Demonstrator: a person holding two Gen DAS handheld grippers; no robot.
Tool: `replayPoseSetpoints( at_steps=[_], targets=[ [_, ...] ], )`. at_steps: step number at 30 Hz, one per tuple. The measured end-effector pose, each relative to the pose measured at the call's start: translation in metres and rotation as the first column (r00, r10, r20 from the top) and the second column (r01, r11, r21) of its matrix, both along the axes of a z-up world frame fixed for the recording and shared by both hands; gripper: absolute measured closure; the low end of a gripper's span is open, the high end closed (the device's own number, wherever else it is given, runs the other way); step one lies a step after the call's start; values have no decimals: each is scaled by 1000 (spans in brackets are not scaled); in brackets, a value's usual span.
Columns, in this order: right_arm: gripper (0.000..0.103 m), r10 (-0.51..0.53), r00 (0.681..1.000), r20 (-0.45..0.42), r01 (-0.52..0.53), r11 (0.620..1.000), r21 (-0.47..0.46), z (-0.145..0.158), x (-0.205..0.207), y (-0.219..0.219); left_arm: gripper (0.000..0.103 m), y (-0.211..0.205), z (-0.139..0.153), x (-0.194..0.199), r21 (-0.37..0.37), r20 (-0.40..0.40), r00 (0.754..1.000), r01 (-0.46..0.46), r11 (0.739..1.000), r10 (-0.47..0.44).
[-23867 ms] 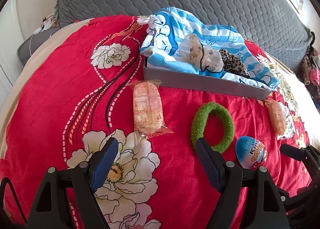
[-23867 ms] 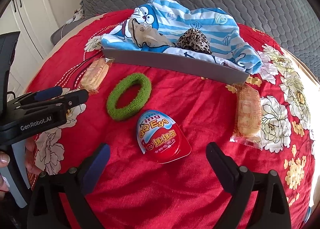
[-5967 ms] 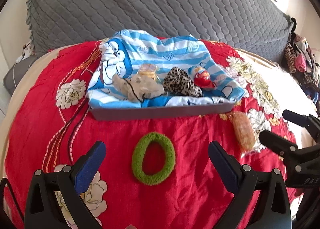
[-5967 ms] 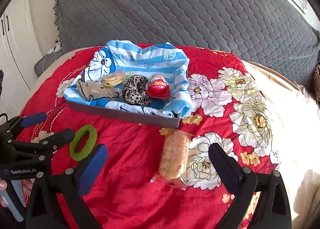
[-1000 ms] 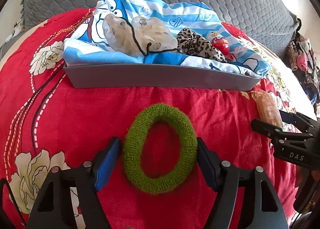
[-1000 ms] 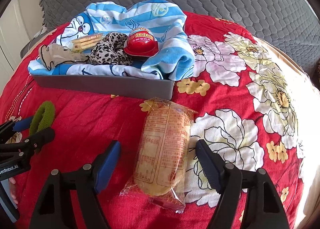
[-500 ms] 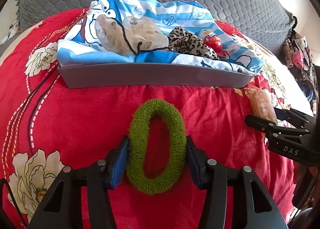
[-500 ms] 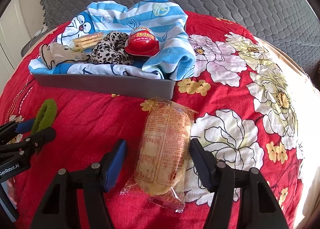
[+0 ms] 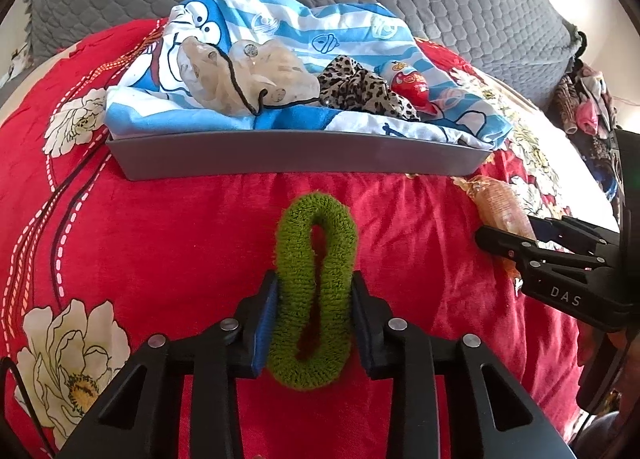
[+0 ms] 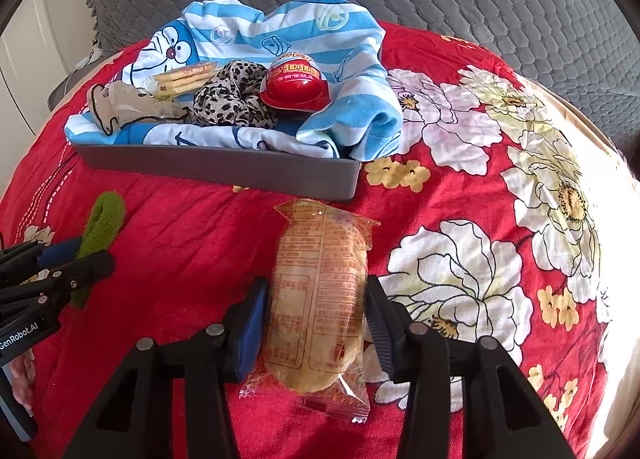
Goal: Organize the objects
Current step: 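Close left gripper on green scrunchie while right gripper closes on wrapped snack bar, then lift green scrunchie and snack bar and carry both over the gray tray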
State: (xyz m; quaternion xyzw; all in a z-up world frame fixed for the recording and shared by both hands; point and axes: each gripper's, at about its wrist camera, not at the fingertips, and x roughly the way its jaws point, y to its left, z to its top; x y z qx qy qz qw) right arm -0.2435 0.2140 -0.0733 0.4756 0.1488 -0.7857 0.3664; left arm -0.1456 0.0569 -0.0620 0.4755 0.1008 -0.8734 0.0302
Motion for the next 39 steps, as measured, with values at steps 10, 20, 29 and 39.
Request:
replayPoseSetpoints(
  at_steps=[10, 20, 29, 39],
  targets=[
    [59, 15, 1000, 7, -15, 1000, -5, 3, 2, -1, 74, 5, 3, 0, 8, -7, 1000, 19, 1000, -19],
    [60, 50, 999, 0, -50, 999, -13, 11, 11, -5, 75, 7, 8, 2, 6, -13, 1000, 23, 1000, -23],
    [60, 74, 997, -7, -74, 997, -20, 17, 20, -9, 75, 10, 13, 5, -9, -15, 1000, 15, 1000, -15],
    [60, 95, 995, -23, -96, 995, -35, 27, 29, -11, 75, 11, 21, 10, -25, -22, 1000, 3, 1000, -3]
  ],
)
